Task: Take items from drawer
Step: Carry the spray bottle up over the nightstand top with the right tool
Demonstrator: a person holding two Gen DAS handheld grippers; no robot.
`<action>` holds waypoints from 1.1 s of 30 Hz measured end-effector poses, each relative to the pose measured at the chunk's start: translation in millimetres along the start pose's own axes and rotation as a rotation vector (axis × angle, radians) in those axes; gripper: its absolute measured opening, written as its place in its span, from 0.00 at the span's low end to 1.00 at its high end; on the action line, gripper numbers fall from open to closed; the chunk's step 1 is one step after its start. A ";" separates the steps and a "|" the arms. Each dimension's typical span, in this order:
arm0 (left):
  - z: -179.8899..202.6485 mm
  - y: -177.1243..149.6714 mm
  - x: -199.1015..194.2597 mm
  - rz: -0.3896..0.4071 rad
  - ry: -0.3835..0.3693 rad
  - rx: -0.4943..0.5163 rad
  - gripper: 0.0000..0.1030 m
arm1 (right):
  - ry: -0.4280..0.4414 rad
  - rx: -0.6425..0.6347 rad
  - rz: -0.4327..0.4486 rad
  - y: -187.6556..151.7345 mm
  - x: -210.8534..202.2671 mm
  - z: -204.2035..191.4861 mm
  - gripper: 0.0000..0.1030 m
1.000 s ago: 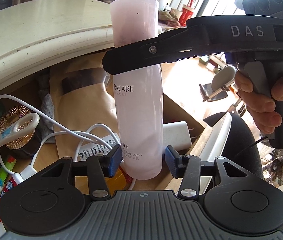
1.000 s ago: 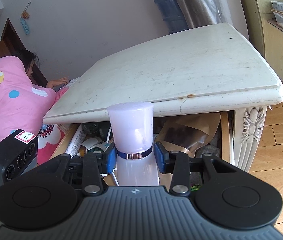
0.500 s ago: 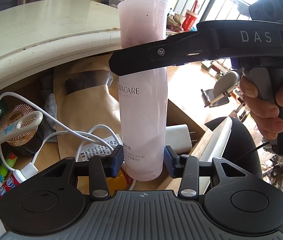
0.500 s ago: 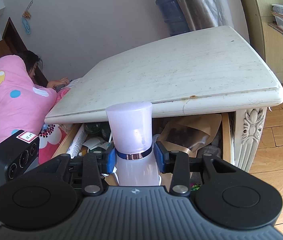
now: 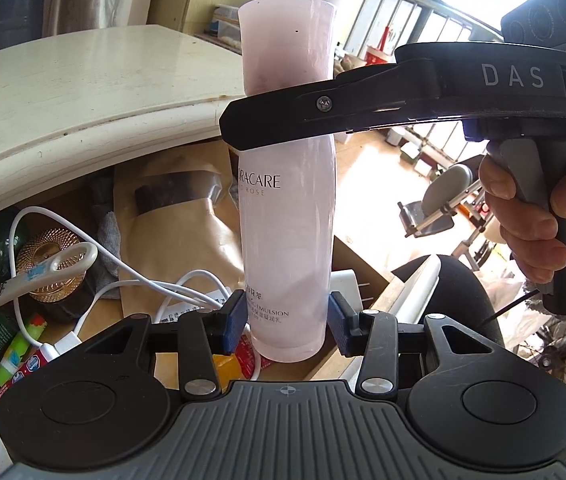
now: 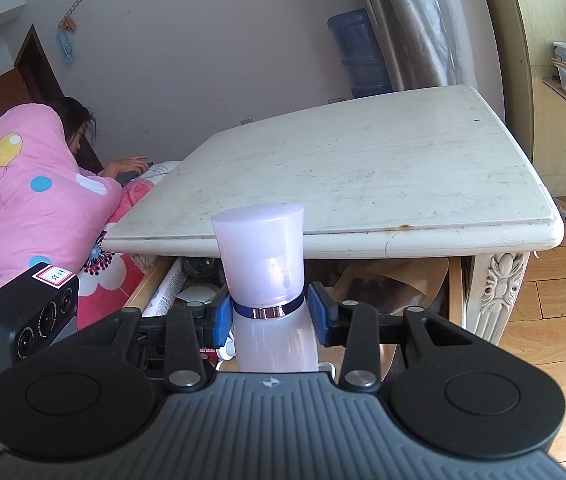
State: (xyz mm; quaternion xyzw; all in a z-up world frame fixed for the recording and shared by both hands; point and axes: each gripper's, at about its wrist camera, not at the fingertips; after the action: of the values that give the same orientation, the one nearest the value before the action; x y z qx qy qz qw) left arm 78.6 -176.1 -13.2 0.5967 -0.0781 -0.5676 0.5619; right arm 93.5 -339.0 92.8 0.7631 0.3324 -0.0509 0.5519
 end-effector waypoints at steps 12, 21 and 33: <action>8.3 5.4 -31.9 0.081 0.009 0.002 0.44 | 0.005 -0.078 0.023 20.0 -17.3 -37.9 0.39; 13.4 10.1 -71.5 0.140 0.044 0.002 0.44 | 0.039 -0.148 0.036 39.0 -24.6 -73.6 0.39; -4.8 29.6 -114.7 0.217 0.112 -0.024 0.44 | 0.104 -0.232 0.033 81.8 -4.2 -118.1 0.39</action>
State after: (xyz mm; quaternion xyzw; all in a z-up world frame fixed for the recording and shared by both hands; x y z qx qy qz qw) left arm 58.9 -100.1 75.6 0.6087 -0.1040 -0.4703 0.6305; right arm 102.2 -251.3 206.2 0.7012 0.3514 0.0366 0.6193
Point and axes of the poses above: each gripper's, at about its wrist camera, not at the fingertips, and x roughly the way its jaws point, z to its right, y to its top, and after that the axes turned 7 degrees about z, right-handed
